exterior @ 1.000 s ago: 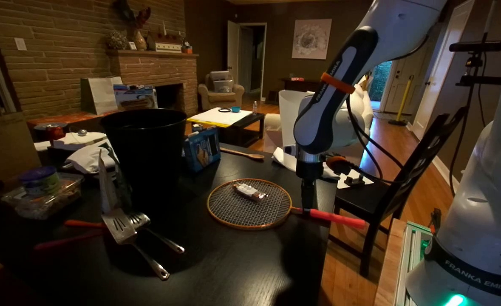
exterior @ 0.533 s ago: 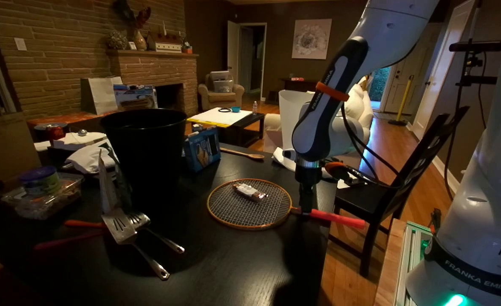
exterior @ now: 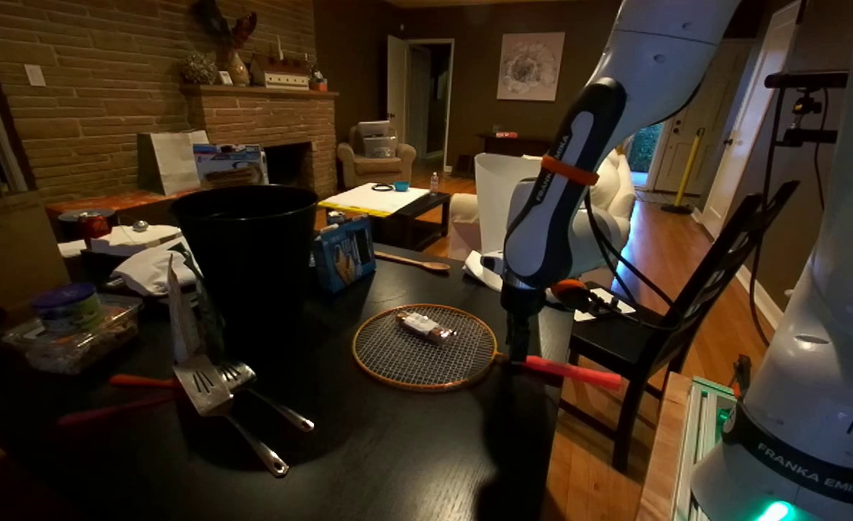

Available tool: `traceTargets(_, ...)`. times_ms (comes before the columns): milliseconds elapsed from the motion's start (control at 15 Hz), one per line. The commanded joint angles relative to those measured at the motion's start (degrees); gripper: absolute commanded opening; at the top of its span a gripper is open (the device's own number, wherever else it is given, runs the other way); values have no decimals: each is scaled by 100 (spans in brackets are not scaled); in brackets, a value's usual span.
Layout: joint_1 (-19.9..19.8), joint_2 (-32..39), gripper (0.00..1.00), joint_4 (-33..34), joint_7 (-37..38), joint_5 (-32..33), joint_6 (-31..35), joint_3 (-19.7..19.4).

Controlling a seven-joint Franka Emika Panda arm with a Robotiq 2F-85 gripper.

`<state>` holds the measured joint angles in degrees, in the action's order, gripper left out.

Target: Pick up the racket and place the packet on the racket in the bin.

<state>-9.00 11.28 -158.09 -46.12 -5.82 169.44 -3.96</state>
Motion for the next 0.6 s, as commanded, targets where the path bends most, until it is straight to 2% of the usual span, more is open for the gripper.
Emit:
traceTargets(0,-62,219,100,0,522,533,270,-59)
traceTargets(67,-61,244,100,0,639,644,297,-79)
traceTargets(200,-70,257,74,1,833,836,305,-106)
traceTargets(533,-115,232,38,8,1136,1128,288,-116)
